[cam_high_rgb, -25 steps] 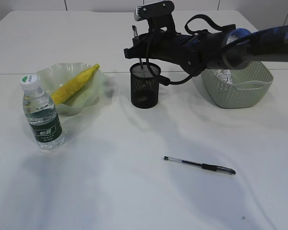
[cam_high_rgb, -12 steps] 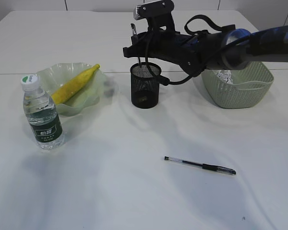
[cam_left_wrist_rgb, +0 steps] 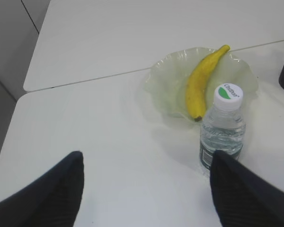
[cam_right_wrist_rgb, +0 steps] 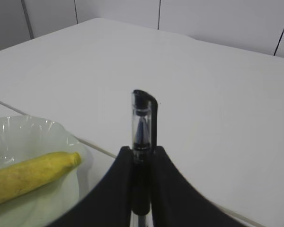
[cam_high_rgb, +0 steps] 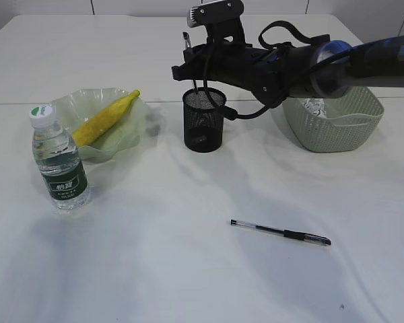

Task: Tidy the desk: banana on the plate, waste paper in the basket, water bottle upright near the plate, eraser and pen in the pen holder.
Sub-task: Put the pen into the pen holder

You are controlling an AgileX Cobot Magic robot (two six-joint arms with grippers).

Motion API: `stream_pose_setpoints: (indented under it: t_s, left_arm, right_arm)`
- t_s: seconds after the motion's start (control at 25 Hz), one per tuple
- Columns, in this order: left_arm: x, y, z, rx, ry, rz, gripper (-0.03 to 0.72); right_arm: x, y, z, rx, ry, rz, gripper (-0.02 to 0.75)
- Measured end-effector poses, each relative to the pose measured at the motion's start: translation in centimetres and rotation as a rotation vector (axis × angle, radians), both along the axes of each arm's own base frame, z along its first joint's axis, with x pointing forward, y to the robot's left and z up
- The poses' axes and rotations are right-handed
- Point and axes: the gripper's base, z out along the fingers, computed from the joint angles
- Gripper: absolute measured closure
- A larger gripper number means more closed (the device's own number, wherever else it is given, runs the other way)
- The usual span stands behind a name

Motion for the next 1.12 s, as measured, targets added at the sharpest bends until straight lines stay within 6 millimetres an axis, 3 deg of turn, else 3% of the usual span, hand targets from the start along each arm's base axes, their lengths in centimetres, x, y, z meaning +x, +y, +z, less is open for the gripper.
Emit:
stream_pose_setpoints:
  t_s: [0.4,1.12]
  left_arm:
    - [0.0,0.01,0.0,0.002,0.0,0.0,0.097]
    - [0.0,0.02,0.0,0.006,0.0,0.0,0.097]
  right_arm:
    - [0.21,-0.28,-1.0,0.014,0.041,-0.024,0.674]
    - [0.26,-0.27,-0.87,0.045,0.035,-0.031,0.605]
